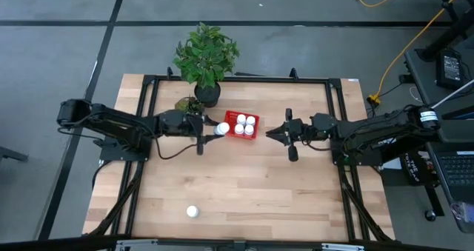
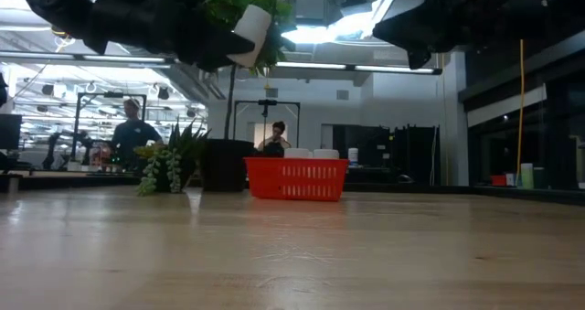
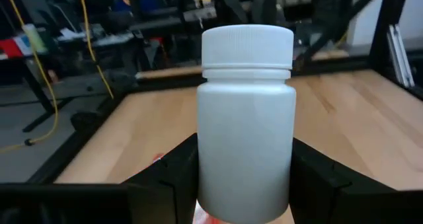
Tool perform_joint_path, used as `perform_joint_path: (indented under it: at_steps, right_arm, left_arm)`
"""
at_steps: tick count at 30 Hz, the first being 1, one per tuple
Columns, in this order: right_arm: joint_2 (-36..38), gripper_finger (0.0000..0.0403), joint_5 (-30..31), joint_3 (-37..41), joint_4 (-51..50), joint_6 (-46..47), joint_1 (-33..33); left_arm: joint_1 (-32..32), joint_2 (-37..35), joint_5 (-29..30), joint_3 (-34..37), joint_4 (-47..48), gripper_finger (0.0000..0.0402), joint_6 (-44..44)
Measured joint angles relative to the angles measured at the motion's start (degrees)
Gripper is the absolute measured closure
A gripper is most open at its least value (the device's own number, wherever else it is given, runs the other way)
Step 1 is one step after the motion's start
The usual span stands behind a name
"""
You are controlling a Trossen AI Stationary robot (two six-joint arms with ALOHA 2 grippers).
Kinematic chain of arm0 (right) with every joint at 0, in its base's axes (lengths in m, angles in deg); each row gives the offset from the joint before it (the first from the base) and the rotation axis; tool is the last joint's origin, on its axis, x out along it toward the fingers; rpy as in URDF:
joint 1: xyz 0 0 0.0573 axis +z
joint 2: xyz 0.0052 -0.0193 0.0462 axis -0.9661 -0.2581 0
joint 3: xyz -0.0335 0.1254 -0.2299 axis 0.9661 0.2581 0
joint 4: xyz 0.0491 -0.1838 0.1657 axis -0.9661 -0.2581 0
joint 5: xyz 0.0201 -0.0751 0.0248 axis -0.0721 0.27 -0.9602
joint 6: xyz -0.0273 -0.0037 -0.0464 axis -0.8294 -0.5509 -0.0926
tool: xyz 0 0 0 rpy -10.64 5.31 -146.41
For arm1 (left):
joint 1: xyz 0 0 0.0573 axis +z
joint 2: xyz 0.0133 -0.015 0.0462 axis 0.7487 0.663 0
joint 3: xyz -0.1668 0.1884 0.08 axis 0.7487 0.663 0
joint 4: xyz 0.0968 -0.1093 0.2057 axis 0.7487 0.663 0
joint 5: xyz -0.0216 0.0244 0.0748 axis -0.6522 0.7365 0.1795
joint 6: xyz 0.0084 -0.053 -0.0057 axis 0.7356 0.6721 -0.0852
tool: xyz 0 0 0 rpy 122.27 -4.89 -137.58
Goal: Pick and place pill bottles into a basket
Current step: Put the white medicine bottle into the red bin
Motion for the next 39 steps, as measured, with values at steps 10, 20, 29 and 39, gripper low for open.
perform_joint_path:
  at_steps: [10, 20, 29, 39]
  right_arm:
    - [-4.21, 0.0293, 0.53, -0.02, 8.70, -1.69, -0.02]
    - [-12.08, 0.0149, 0.42, -9.24, 1.29, -0.11, -2.38]
    - [-19.55, 0.0099, 0.39, -25.38, -11.39, -5.53, -2.60]
    - [-26.34, 0.0098, 0.39, -33.18, -15.51, -6.43, -3.26]
  left_arm:
    - [3.74, 2.37, -3.68, 0.00, -6.25, 0.0236, 1.43]
    - [4.45, 12.77, -5.67, -0.45, -19.98, 0.0236, 1.35]
    - [5.56, 13.62, -6.42, -1.81, -19.92, 0.0236, 0.87]
    - [5.56, 13.62, -6.97, -1.84, -20.00, 0.0236, 0.85]
